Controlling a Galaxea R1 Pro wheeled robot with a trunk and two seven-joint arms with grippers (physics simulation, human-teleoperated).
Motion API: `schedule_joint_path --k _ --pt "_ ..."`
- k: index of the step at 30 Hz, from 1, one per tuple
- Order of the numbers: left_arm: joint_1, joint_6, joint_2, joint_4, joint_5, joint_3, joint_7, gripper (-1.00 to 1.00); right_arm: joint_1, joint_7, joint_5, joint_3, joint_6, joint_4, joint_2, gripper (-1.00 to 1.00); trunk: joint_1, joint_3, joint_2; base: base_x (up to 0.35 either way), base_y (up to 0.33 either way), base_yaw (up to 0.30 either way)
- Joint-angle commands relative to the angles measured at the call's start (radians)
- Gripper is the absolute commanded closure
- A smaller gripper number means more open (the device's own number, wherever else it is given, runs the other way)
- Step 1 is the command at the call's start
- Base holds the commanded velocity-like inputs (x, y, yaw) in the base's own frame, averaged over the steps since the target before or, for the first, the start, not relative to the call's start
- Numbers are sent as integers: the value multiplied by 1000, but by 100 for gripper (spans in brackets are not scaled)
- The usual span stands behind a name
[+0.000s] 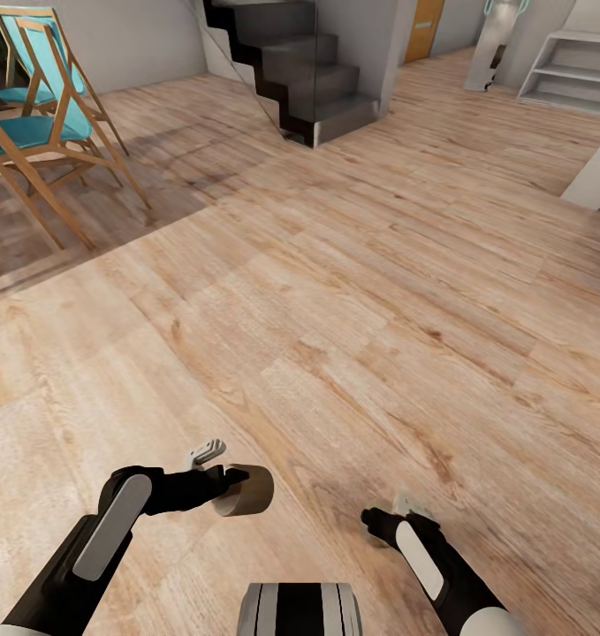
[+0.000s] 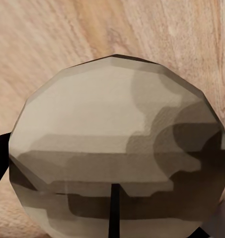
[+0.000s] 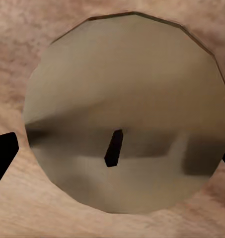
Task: Place each of the two pumpkins and all three candles from the living room inside a cabinet in the living room (use any cabinet), then make sure every cabinet is closed, and position the cauldron so it is next to a table in the living room.
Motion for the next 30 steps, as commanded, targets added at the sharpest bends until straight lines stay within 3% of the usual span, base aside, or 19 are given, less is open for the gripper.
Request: schedule_joint_path --k 1,13,14,30 --pt "0 1 1 -1 9 -2 9 100 0 -9 -11 4 1 -1 0 -100 0 -1 0 0 0 0" --pt "0 1 1 -1 9 -1 9 100 0 -9 -11 4 -5 1 -1 -100 0 -1 0 0 0 0" --pt "0 1 1 -1 9 -1 9 100 0 -10 -11 4 -5 2 -1 100 0 -1 0 0 0 0" --pt "0 1 1 -1 9 -2 9 100 0 -10 -11 4 -10 2 -1 100 0 -1 0 0 0 0"
